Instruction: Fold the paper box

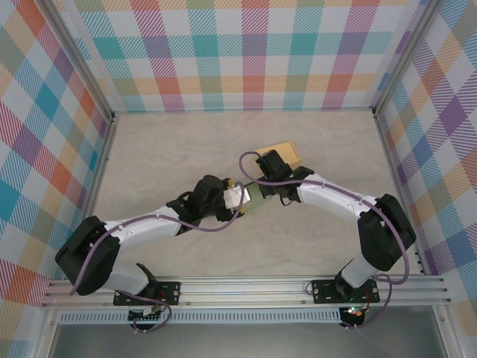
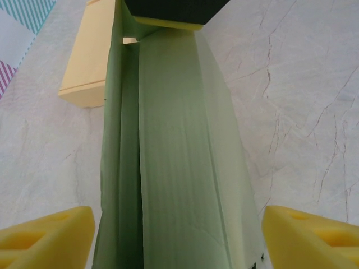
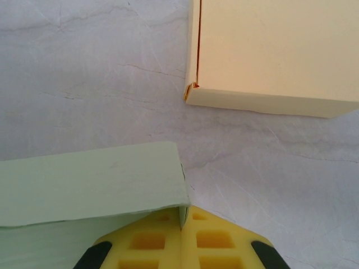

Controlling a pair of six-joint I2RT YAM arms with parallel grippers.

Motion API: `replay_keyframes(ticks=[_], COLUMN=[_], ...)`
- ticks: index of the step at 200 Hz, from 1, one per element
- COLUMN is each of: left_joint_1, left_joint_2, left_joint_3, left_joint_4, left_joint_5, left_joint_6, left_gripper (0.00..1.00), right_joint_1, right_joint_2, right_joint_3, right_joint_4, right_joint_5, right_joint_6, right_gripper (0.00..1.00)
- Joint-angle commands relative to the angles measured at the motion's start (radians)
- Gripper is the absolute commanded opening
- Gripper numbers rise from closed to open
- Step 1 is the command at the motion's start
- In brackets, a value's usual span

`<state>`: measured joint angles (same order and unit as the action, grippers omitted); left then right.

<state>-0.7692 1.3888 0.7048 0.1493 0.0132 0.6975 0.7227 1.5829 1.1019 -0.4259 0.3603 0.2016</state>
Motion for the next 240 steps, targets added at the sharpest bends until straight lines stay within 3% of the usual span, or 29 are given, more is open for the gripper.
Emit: replay_keyframes(ticks=[1,38,58,83,109,137,174,240], left_joint_1=[-0.005,-0.011,-0.012,-0.013,-0.013,-0.012,-0.013,-0.013], left_joint_2=[0.019,0.036,0.04,0.056,0.08,0.095,0.105,0.11], left_joint_3=[0.044,0.062,0.073,0.088,0.101,0.107,0.11,0.116], left_joint_4=[0.027,0.013,-0.01,-0.049,-0.071,-0.073,-0.079,-0.104], left_joint_5=[-0.008,-0.033,-0.046,-0.056,-0.052,-0.056,-0.06,-0.052], left_joint_6=[-0.004,-0.011,-0.015,-0.018,-0.035,-0.038,-0.035,-0.031], left_gripper=[0.76,0.63,0.5,0.44,0.42,0.42,0.42,0.43], right_joint_1=[0.014,0.014,0.013,0.014,0.014,0.012,-0.005,-0.119], right_joint_2=[0.028,0.028,0.025,0.009,-0.021,-0.079,-0.155,-0.217], right_joint_3=[-0.034,-0.033,-0.032,-0.033,-0.034,-0.037,-0.039,-0.02], right_joint_4=[-0.111,-0.114,-0.115,-0.113,-0.119,-0.128,-0.14,-0.126], right_joint_5=[-0.083,-0.09,-0.096,-0.107,-0.113,-0.119,-0.126,-0.222], right_joint_6=[0.01,0.012,0.015,0.025,0.037,0.051,0.061,0.15], right_gripper=[0.07,0.07,0.08,0.08,0.12,0.27,0.37,0.43])
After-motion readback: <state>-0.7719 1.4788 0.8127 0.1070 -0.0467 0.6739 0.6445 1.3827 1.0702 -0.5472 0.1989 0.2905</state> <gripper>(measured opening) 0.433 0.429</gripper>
